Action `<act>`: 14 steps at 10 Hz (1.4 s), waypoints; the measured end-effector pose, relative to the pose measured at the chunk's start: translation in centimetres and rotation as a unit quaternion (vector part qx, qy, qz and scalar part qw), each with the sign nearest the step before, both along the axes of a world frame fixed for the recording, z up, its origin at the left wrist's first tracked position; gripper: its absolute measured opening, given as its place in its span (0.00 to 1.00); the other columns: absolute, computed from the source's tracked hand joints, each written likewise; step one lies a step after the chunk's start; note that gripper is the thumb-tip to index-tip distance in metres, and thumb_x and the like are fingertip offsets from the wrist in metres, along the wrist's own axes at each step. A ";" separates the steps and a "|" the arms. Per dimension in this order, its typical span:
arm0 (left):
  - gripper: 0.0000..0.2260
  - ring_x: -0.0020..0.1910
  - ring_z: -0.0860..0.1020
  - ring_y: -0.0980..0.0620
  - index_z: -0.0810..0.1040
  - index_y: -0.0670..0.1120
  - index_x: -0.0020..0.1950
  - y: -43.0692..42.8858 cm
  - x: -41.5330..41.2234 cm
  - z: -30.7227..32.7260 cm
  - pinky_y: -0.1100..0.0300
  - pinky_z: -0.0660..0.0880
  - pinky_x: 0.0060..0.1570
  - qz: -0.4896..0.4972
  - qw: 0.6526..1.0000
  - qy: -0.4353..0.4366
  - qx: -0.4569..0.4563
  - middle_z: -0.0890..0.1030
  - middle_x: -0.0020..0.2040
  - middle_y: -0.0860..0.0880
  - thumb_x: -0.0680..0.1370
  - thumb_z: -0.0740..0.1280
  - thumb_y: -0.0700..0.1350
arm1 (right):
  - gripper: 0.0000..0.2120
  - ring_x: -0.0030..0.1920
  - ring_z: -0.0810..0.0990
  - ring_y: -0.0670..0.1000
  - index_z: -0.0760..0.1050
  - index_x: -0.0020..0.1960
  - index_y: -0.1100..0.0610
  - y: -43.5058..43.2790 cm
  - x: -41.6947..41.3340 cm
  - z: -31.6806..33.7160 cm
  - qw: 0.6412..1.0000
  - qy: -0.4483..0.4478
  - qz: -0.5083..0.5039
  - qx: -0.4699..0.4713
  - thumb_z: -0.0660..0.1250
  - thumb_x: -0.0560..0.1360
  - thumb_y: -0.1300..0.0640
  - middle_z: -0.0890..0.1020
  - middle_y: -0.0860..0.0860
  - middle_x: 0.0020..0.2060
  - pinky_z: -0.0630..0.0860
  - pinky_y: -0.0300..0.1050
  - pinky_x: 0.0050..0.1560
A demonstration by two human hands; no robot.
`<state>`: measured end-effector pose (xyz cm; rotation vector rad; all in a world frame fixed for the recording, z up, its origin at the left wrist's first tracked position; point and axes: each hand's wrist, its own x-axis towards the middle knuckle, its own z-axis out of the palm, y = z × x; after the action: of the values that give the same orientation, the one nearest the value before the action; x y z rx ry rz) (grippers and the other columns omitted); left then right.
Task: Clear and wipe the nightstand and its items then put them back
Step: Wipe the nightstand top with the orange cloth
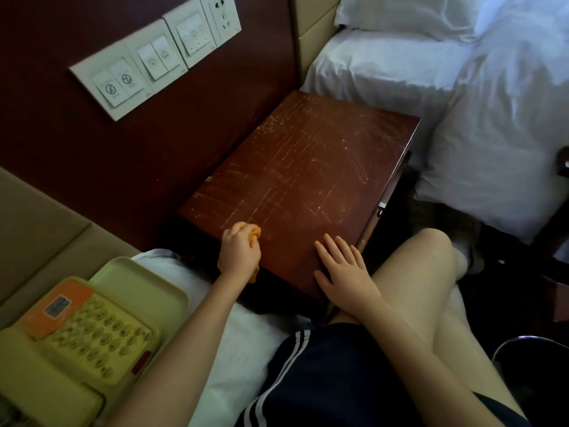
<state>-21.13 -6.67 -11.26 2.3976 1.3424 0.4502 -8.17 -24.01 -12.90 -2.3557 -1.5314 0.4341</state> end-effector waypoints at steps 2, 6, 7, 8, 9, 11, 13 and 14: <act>0.12 0.57 0.68 0.52 0.78 0.43 0.58 -2.7 -1.6 -0.8 0.66 0.63 0.54 -0.100 0.995 -0.008 -0.009 0.75 0.58 0.49 0.77 0.62 0.36 | 0.28 0.75 0.42 0.51 0.47 0.76 0.50 -0.1 0.0 0.0 1.000 0.008 -0.008 0.000 0.53 0.80 0.47 0.47 0.49 0.76 0.37 0.47 0.72; 0.11 0.56 0.71 0.47 0.79 0.43 0.55 -1.1 0.7 0.1 0.57 0.69 0.55 0.002 1.000 -0.002 0.006 0.77 0.58 0.47 0.76 0.61 0.35 | 0.28 0.75 0.40 0.51 0.47 0.76 0.50 -0.3 0.2 0.1 1.000 0.022 -0.016 0.008 0.52 0.80 0.47 0.47 0.49 0.76 0.37 0.48 0.72; 0.12 0.57 0.70 0.49 0.78 0.44 0.58 -2.8 0.3 -0.4 0.61 0.67 0.54 -0.071 0.997 0.006 0.008 0.76 0.58 0.49 0.76 0.62 0.36 | 0.28 0.75 0.41 0.51 0.48 0.76 0.50 -0.4 0.3 0.1 0.999 0.021 -0.021 0.013 0.53 0.80 0.47 0.47 0.49 0.76 0.37 0.48 0.72; 0.12 0.56 0.70 0.51 0.79 0.44 0.58 -3.6 -1.3 -0.9 0.64 0.65 0.53 -0.117 0.993 0.008 0.010 0.76 0.57 0.50 0.76 0.63 0.36 | 0.27 0.75 0.41 0.51 0.49 0.76 0.50 -0.4 0.3 0.1 0.999 0.020 -0.023 0.012 0.53 0.80 0.47 0.47 0.49 0.76 0.38 0.48 0.72; 0.11 0.56 0.70 0.50 0.79 0.43 0.57 -2.5 -2.4 -0.6 0.64 0.64 0.53 -0.076 0.997 0.003 0.010 0.77 0.57 0.48 0.76 0.63 0.36 | 0.27 0.75 0.40 0.51 0.50 0.76 0.50 -0.5 0.4 0.2 0.999 0.027 -0.023 0.014 0.52 0.80 0.47 0.47 0.49 0.76 0.37 0.48 0.72; 0.10 0.56 0.71 0.46 0.79 0.43 0.54 -1.0 0.3 0.2 0.57 0.69 0.54 0.030 0.999 -0.001 0.012 0.77 0.57 0.46 0.77 0.61 0.36 | 0.27 0.75 0.39 0.51 0.50 0.76 0.51 -0.6 0.5 0.0 0.999 0.037 -0.023 0.021 0.52 0.80 0.47 0.47 0.49 0.76 0.37 0.49 0.72; 0.12 0.57 0.69 0.51 0.78 0.45 0.58 -4.0 1.2 -0.6 0.63 0.65 0.52 -0.074 0.997 0.010 0.028 0.76 0.58 0.50 0.77 0.62 0.37 | 0.27 0.75 0.41 0.52 0.51 0.76 0.51 -0.5 0.5 -0.2 0.998 0.039 -0.028 0.032 0.52 0.80 0.46 0.48 0.49 0.76 0.38 0.50 0.72; 0.13 0.56 0.70 0.51 0.79 0.45 0.58 -4.8 -0.3 -1.0 0.64 0.66 0.53 -0.138 0.990 0.009 0.023 0.77 0.57 0.49 0.76 0.64 0.36 | 0.27 0.75 0.40 0.51 0.51 0.76 0.50 -0.7 0.6 -0.2 0.998 0.036 -0.029 0.032 0.52 0.80 0.46 0.47 0.49 0.76 0.37 0.50 0.72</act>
<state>-21.46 -11.49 -12.24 2.5796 0.9944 0.3880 -7.56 -24.72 -13.12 -2.3037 -1.4210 0.4447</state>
